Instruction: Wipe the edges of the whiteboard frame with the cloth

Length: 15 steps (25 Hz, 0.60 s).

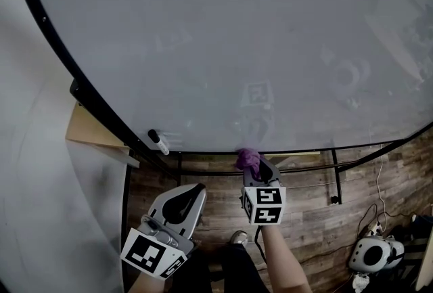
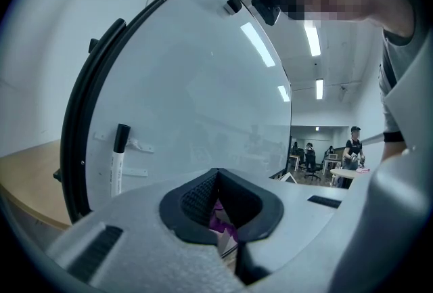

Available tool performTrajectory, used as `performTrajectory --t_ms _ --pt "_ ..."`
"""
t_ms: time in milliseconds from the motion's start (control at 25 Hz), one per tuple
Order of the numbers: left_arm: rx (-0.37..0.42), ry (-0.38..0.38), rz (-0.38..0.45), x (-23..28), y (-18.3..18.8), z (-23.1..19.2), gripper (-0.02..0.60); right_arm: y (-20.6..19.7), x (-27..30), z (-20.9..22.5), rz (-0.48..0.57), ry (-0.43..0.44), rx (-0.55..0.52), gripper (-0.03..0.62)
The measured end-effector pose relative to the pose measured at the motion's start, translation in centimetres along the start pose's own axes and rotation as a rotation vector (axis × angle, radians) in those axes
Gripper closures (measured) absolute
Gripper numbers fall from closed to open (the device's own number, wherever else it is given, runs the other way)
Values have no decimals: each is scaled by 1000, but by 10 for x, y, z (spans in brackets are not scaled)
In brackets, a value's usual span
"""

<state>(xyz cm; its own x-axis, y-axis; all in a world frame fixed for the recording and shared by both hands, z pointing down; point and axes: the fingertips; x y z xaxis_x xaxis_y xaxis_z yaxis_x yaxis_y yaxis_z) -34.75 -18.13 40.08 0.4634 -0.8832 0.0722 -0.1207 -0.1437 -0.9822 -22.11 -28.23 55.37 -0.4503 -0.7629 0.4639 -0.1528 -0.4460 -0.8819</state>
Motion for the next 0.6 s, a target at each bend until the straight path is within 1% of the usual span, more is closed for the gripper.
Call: performTrajectory --t_ms 600 --pt "-8 40 28 26 -2 41 565 -9 -24 57 -11 4 -14 502"
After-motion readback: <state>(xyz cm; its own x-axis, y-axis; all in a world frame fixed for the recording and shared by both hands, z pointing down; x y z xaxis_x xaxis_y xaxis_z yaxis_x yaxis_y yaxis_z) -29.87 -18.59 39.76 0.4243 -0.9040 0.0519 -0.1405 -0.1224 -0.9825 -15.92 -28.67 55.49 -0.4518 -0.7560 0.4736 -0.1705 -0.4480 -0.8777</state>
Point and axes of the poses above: the fingertips, and each gripper's own axes: x forward along the fingers, z to its right, y out of its top, and after that the axes turned 9 degrees about y, right-handed
